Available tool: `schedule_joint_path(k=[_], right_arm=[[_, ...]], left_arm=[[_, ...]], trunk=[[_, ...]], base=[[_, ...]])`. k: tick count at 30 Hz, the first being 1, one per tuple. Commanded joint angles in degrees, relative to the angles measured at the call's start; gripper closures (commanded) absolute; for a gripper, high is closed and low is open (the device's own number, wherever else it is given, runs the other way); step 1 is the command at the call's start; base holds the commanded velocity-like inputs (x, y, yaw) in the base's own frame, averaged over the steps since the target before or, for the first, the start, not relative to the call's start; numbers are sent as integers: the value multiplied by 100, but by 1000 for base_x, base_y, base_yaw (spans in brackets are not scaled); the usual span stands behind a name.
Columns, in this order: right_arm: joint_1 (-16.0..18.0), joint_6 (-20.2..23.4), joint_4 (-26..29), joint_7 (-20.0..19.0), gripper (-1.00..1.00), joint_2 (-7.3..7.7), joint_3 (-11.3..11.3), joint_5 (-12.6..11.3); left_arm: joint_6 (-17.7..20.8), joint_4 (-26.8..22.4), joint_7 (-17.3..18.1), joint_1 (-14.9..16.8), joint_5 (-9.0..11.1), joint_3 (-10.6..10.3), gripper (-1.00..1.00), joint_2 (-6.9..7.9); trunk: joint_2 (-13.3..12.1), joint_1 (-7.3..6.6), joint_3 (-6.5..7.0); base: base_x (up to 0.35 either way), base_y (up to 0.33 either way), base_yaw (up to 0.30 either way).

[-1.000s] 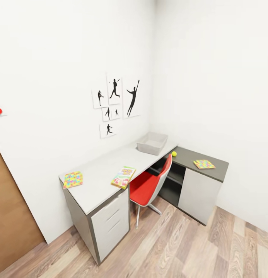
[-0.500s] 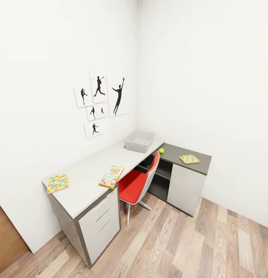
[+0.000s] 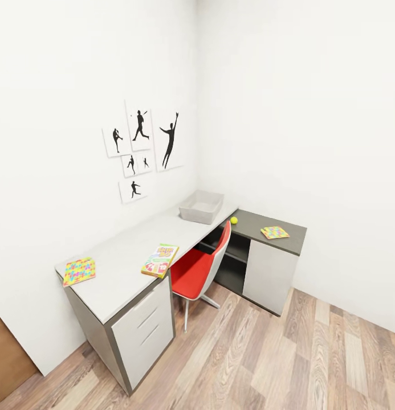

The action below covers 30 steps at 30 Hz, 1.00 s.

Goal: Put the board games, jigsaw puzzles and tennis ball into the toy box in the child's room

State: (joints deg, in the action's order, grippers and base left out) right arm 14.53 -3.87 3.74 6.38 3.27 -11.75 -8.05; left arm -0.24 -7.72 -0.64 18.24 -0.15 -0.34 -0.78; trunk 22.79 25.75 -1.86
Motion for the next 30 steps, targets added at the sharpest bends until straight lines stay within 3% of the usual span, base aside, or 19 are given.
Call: schedule_joint_path(k=[1, 18, 30], right_arm=[[6, -35, -9, 2, -100, 1, 7, -60], [6, -32, -14, -7, -100, -10, -27, -135], [6, 25, -14, -16, -100, -11, -27, -146]], left_arm=[[-3, 0, -7, 4, -2, -3, -100, -1], [-3, -1, 10, 4, -3, -10, -100, -1], [-3, -1, 2, 4, -11, -15, -100, -1]], trunk=[[13, 3, -13], [13, 3, -13], [13, 3, -13]], base=[[0, 0, -2], [0, 0, -4], [0, 0, -220]])
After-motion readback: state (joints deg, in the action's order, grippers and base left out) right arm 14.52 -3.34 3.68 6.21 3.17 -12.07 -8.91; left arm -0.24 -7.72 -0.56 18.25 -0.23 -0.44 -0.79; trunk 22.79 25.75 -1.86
